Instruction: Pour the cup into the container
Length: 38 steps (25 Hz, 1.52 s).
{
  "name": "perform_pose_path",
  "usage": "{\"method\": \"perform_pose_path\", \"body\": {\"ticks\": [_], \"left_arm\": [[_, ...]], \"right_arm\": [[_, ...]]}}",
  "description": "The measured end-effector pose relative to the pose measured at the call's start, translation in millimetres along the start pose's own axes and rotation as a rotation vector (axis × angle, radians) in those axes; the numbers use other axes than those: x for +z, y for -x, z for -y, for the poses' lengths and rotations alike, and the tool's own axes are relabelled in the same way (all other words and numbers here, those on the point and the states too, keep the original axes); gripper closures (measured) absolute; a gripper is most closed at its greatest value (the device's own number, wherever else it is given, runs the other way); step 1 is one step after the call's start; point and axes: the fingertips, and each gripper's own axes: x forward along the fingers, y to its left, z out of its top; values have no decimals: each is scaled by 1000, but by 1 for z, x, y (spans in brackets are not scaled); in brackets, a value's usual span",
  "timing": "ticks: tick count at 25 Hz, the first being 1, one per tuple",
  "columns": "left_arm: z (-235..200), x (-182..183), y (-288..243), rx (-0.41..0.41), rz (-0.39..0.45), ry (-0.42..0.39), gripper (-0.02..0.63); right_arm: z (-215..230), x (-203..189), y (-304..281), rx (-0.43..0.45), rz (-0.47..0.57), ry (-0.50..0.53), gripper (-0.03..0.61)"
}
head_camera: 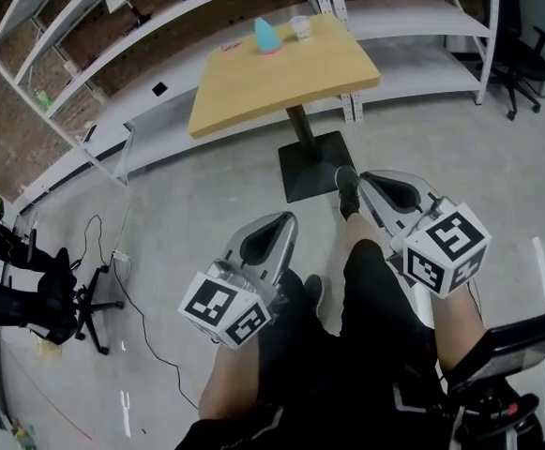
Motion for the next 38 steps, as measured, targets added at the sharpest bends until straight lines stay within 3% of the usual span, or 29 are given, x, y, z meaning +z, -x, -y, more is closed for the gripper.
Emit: {"method": "perform_pose_path", "body": {"ticks": [7,18,25,31,38], "left_arm": [[55,-4,63,26,15,4,612],[83,-15,145,89,46,50,612],[124,-34,174,97,7,78,612],[168,-51,209,104,-49,97,612],[240,-55,253,89,-76,86,612]], "right_arm": [[-52,1,53,20,-16,27,577],[-127,-4,96,58,-50,48,577],[-161,-23,137,84,-80,21,577],[-180,-31,183,56,-72,-18,577],[-223,-41,254,61,-75,-29,577]]}}
